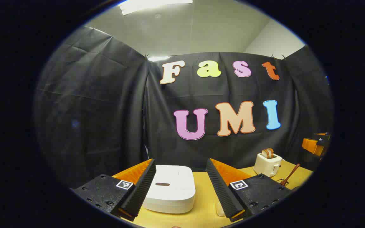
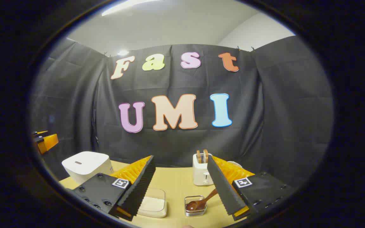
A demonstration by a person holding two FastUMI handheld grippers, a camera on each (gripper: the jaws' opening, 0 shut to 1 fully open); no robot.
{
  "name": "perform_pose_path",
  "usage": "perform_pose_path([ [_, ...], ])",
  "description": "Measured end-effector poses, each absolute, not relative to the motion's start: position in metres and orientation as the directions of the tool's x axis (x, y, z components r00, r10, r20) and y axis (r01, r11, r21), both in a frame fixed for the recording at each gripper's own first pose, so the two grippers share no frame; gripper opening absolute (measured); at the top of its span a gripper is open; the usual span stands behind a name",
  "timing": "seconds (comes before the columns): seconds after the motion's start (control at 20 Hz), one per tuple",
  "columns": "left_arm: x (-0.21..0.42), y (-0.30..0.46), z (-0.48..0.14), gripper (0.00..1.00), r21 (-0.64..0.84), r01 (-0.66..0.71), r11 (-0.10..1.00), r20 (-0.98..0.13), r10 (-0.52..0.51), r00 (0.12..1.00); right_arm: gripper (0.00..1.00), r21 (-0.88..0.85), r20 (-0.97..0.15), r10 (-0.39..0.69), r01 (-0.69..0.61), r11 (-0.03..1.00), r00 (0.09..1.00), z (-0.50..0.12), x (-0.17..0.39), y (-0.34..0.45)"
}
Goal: Close the left gripper, press the button to open the rice cooker; take a wooden spoon from the chopstick holder with the right hand, scoop a spoonful of rice and pour it into the rice cooker, then put the wooden spoon back into the chopstick holder.
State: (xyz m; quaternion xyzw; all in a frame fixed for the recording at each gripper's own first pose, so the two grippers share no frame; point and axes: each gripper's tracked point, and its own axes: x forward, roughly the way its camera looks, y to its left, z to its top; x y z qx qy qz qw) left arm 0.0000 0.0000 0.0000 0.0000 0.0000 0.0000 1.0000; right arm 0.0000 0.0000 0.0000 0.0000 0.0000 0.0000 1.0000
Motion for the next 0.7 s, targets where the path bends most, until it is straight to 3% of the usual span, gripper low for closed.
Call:
perform_pose_path([
  [0.7, 0.0, -0.003, 0.015, 0.95, -0.012, -0.007, 1.0, 0.047, 0.008, 0.999, 1.0, -0.02, 0.035, 0.012, -0.011, 1.0, 0.999, 0.016, 0.001, -0.002],
])
